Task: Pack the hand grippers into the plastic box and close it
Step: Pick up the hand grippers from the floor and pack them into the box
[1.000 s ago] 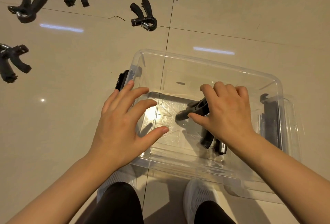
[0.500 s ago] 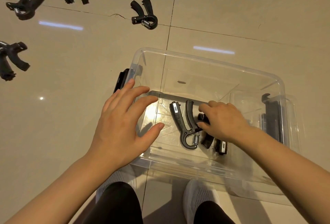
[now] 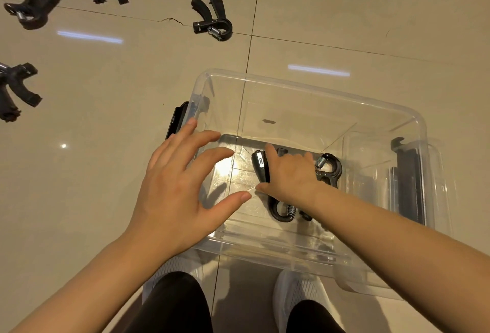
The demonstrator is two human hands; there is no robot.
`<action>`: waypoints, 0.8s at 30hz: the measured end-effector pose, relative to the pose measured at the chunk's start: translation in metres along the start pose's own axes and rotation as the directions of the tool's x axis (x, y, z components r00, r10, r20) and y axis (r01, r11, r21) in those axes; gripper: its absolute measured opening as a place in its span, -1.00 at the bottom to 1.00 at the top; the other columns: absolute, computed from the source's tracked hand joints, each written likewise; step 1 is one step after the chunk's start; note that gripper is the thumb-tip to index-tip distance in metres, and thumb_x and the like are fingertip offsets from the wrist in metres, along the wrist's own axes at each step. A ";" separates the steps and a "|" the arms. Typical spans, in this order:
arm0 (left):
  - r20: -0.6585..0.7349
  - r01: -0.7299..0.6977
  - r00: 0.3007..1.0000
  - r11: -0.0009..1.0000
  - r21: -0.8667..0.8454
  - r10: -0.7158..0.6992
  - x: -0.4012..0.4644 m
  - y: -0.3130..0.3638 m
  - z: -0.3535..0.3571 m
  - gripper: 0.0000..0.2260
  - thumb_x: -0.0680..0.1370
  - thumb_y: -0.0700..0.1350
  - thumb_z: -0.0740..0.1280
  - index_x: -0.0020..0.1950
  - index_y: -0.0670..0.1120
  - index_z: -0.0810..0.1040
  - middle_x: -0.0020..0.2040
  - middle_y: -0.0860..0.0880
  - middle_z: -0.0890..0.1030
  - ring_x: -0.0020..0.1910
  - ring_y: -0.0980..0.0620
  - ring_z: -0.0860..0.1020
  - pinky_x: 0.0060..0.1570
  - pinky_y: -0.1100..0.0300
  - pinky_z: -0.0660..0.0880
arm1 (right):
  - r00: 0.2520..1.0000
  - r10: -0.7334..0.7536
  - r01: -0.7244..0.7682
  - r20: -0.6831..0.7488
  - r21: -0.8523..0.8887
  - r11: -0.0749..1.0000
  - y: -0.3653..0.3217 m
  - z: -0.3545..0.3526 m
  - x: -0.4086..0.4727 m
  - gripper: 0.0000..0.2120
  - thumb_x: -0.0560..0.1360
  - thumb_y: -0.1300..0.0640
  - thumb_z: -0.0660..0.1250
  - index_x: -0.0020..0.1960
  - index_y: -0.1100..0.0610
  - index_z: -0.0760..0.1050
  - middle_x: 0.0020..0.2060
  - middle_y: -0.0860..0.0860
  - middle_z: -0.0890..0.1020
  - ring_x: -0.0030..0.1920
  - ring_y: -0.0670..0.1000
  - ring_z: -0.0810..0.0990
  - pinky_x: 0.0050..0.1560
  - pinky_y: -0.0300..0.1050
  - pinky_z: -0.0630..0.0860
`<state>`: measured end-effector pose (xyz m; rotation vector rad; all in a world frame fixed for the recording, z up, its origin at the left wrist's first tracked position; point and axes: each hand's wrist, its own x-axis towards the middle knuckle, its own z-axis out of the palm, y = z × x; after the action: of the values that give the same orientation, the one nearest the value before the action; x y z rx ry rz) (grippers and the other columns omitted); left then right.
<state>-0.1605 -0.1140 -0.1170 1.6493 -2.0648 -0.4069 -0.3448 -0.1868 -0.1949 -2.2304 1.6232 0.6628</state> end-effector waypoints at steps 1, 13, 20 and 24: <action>0.001 0.002 1.000 1.000 -0.002 -0.002 0.000 0.000 0.000 -0.53 0.40 0.29 0.29 0.13 -0.01 0.57 0.26 0.00 0.50 0.44 -0.05 0.27 0.30 -0.07 0.29 | 1.000 -0.013 0.012 -0.010 -0.092 0.996 -0.001 0.002 0.000 -0.17 0.44 -0.33 0.22 0.48 0.11 -0.03 -0.03 0.08 0.59 0.07 0.17 0.51 0.19 0.11 0.23; -0.009 0.015 1.000 0.999 -0.035 -0.015 0.000 0.001 -0.002 -0.49 0.40 0.29 0.29 0.21 -0.01 0.53 0.26 0.03 0.50 0.44 -0.02 0.27 0.33 -0.05 0.26 | 0.998 0.057 -0.060 -0.032 -0.084 0.995 0.003 0.014 0.002 -0.18 0.43 -0.38 0.11 0.44 0.16 0.03 -0.07 0.06 0.63 0.19 0.17 0.41 0.26 0.19 0.14; 0.013 0.013 1.000 0.999 -0.048 -0.012 0.001 -0.001 -0.004 -0.45 0.41 0.31 0.27 0.29 0.03 0.42 0.28 0.05 0.47 0.44 0.02 0.24 0.37 0.08 0.13 | 0.995 -0.047 0.034 -0.091 -0.143 0.989 0.010 0.005 0.010 -0.19 0.38 -0.43 0.16 0.45 0.00 0.06 0.25 0.11 0.39 0.20 0.19 0.39 0.19 0.14 0.26; 0.024 0.041 0.999 0.998 -0.056 -0.040 0.001 -0.001 -0.004 -0.44 0.39 0.32 0.28 0.29 0.06 0.41 0.29 0.10 0.45 0.45 0.07 0.22 0.40 0.08 0.09 | 0.976 -0.216 0.217 0.026 -0.071 0.974 0.023 0.002 0.012 -0.35 0.47 -0.29 0.19 0.46 -0.09 0.10 0.32 0.10 0.33 0.30 0.16 0.34 0.31 0.10 0.19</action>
<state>-0.1581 -0.1147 -0.1141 1.6630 -2.0202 -0.4958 -0.3639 -0.2027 -0.2020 -2.4014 1.3410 0.6902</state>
